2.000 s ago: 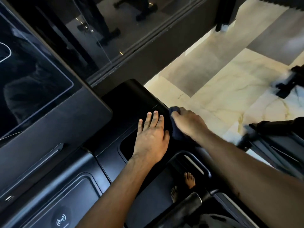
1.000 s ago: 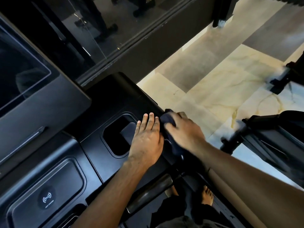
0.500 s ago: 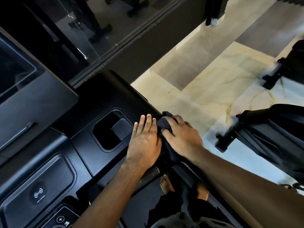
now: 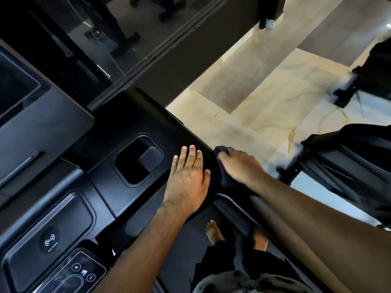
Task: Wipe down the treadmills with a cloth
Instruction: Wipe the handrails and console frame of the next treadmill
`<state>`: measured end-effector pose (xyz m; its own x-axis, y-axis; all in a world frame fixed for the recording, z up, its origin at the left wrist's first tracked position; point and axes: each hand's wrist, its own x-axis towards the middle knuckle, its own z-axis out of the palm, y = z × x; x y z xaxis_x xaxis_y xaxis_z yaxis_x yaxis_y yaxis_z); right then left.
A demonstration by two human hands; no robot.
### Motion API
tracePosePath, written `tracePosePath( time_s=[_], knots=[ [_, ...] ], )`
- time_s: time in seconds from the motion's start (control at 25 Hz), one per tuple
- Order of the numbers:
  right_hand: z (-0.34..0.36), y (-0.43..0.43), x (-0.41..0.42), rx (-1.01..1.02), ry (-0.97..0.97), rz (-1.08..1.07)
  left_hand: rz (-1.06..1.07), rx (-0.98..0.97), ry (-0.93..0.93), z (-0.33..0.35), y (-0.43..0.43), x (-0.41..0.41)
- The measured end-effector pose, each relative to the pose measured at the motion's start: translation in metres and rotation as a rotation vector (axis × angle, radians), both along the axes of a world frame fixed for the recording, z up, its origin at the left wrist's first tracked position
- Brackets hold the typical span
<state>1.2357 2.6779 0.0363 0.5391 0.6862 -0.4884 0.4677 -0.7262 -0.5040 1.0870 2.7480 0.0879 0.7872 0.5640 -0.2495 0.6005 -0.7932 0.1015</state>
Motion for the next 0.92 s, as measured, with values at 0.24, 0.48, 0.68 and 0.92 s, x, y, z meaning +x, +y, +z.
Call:
tracePosePath(
  time_s=[0.24, 0.48, 0.68, 0.92],
  knots=[
    [0.002, -0.011, 0.012, -0.032, 0.059, -0.013, -0.012, 0.013, -0.003, -0.001, -0.010, 0.004],
    [-0.003, -0.032, 0.007, 0.061, 0.052, -0.030, -0.026, 0.010, 0.004, -0.002, -0.020, 0.009],
    [0.002, -0.050, -0.009, 0.122, -0.022, 0.025, -0.044, -0.024, 0.008, 0.002, -0.028, 0.013],
    [0.004, -0.071, -0.006, 0.069, -0.068, 0.060, -0.063, -0.013, 0.026, 0.000, -0.046, 0.011]
  ],
)
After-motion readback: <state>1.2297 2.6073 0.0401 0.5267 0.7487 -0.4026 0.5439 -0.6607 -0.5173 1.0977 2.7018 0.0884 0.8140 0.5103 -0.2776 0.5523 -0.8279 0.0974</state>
